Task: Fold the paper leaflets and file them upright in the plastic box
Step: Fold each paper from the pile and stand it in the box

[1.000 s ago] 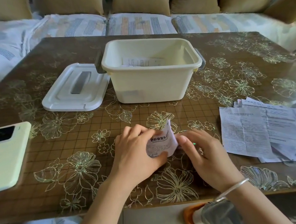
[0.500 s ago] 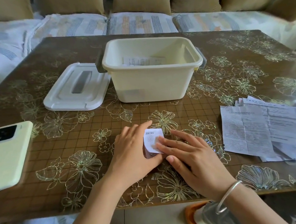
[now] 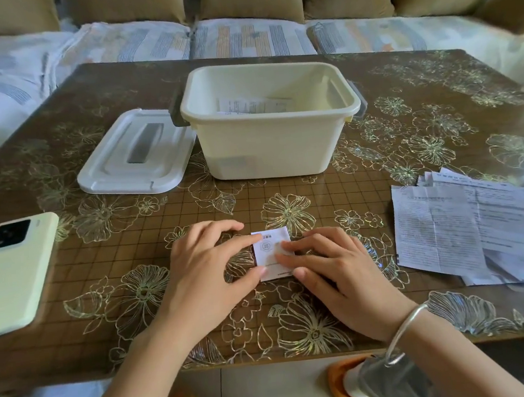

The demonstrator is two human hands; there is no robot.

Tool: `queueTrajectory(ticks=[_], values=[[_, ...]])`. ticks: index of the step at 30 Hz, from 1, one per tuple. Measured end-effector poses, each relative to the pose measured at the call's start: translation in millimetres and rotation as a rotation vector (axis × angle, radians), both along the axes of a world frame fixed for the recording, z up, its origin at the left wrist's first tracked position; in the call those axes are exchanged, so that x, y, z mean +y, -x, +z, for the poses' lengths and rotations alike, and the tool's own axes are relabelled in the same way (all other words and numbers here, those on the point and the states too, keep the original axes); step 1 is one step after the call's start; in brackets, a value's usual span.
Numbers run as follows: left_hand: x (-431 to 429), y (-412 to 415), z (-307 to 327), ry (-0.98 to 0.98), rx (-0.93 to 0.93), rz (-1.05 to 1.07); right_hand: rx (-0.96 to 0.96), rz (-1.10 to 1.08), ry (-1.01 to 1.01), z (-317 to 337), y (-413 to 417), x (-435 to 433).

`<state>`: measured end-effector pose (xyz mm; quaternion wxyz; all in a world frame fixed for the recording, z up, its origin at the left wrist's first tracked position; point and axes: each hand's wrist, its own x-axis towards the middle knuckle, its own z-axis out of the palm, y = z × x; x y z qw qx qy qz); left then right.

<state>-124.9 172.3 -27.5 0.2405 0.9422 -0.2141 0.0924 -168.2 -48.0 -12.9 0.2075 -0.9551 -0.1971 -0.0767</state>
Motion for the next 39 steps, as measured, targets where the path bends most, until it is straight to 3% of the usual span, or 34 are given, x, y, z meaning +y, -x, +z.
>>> queueTrajectory(ticks=[3,6,9,12,16,18,21,25,27,30,35,39], values=[[-0.6,-0.2,1.5,-0.005,0.004,0.004,0.060,-0.197,-0.189,9.5,-12.2,4.3],[0.3,-0.3,0.6,-0.016,0.000,0.004,0.134,-0.436,-0.169,16.7,-22.7,14.3],[-0.1,0.8,0.9,-0.008,-0.011,0.006,0.348,-0.478,-0.276,22.8,-30.1,29.5],[-0.5,0.8,0.2,-0.010,-0.027,0.006,0.416,-0.453,-0.265,25.5,-35.4,39.8],[0.7,-1.2,0.4,0.019,-0.031,-0.001,0.330,-0.416,-0.207,28.3,-30.6,39.3],[1.8,-6.1,8.2,0.161,-0.058,0.020,0.265,-0.370,-0.251,40.1,-31.5,30.9],[3.8,-25.9,41.7,0.348,-0.224,0.084,0.064,-0.336,-0.322,76.2,-49.4,10.3],[-2.6,-71.2,108.7,0.388,-0.441,0.101,-0.163,-0.332,-0.304,134.1,-95.1,-6.8],[-11.3,-99.4,132.4,0.352,-0.434,0.097,-0.200,-0.354,-0.242,149.0,-127.5,-8.9],[-26.0,-141.0,146.7,0.216,-0.280,0.061,-0.177,-0.374,-0.100,149.2,-176.3,-6.3],[-43.7,-191.0,144.5,-0.187,0.036,0.024,-0.098,-0.364,0.249,140.6,-233.8,2.5],[-55.2,-210.4,144.9,-0.461,0.195,-0.005,-0.067,-0.353,0.364,133.5,-256.1,11.6]])
